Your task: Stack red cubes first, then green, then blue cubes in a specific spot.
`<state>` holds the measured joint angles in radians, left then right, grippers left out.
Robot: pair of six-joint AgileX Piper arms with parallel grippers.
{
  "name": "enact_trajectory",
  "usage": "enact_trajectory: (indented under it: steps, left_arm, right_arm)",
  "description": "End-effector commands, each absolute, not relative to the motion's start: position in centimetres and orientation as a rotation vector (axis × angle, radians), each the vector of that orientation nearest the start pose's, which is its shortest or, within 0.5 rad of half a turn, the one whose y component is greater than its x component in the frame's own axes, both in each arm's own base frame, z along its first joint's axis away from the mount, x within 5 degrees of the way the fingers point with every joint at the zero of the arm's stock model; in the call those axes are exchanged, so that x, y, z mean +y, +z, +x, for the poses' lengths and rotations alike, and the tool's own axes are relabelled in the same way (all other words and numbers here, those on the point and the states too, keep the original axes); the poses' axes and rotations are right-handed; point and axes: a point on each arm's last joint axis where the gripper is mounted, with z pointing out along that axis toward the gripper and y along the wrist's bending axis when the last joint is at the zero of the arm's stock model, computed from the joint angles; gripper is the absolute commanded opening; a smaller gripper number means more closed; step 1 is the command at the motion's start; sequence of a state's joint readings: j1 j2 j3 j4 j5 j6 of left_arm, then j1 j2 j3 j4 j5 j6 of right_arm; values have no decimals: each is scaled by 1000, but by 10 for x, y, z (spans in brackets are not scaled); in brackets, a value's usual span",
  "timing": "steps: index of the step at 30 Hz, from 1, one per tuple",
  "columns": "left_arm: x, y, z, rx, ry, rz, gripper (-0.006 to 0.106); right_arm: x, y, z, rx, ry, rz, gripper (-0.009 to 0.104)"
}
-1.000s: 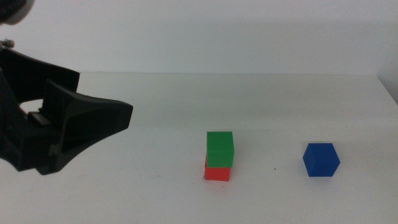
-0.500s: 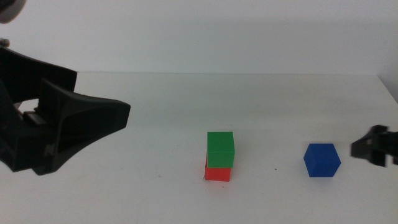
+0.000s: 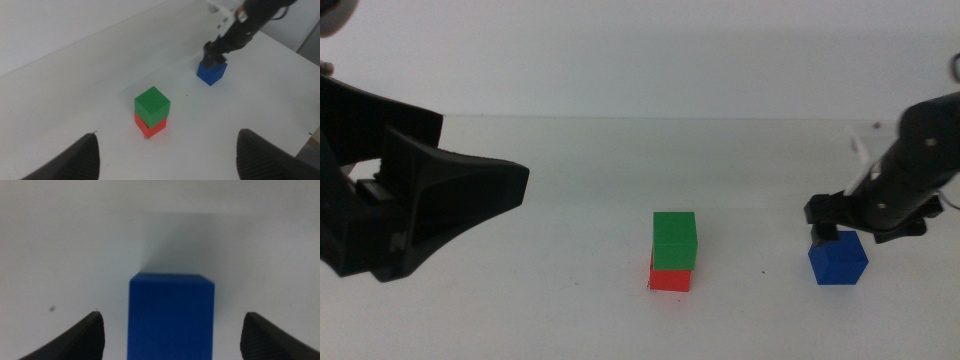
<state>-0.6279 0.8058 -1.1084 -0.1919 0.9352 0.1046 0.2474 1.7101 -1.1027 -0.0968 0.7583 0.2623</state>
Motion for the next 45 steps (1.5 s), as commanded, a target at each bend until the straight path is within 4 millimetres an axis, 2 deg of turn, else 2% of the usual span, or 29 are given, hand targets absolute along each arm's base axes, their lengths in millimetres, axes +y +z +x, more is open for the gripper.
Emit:
enact_trajectory:
  steps: [1,5,7,10,12,14,16,18,21,23,28,33,38,45]
  left_arm:
    - [-89,424,99,2000,-540,735,94]
    - [-89,424,99,2000,-540,735,94]
    - [-89,424,99,2000,-540,735,94]
    - [-89,424,99,2000,-540,735,94]
    - [-89,424,99,2000,-540,735,94]
    - [-89,424,99,2000,-540,735,94]
    - [-89,424,99,2000,-540,735,94]
    - [-89,424,99,2000,-540,735,94]
    - [-89,424,99,2000,-540,735,94]
    - [-89,424,99,2000,-540,735,94]
    - [-89,424,99,2000,-540,735,94]
    - [-89,424,99,2000,-540,735,94]
    - [-89,424,99,2000,-540,735,94]
    - [-89,424,99,2000,-540,735,94]
  right_arm:
    - [77,194,334,2864,-40,-74,93]
    - [79,171,343,2923,-61,-79,83]
    - [80,163,344,2939,-65,-81,68]
    - [79,159,344,2955,-75,-85,36]
    - [80,173,341,2948,-80,-88,22]
    - [86,197,337,2907,-82,-82,14]
    - [99,234,331,2838,-66,-49,12]
    - [120,270,322,2794,-61,-29,10]
    - [161,303,309,2779,-92,-46,10]
    - [188,310,305,2769,-73,-58,10]
    - [250,309,299,2744,-1,-115,10]
    - [287,304,301,2725,51,-126,10]
    - [298,292,306,2741,46,-117,10]
    - [294,288,311,2757,47,-71,10]
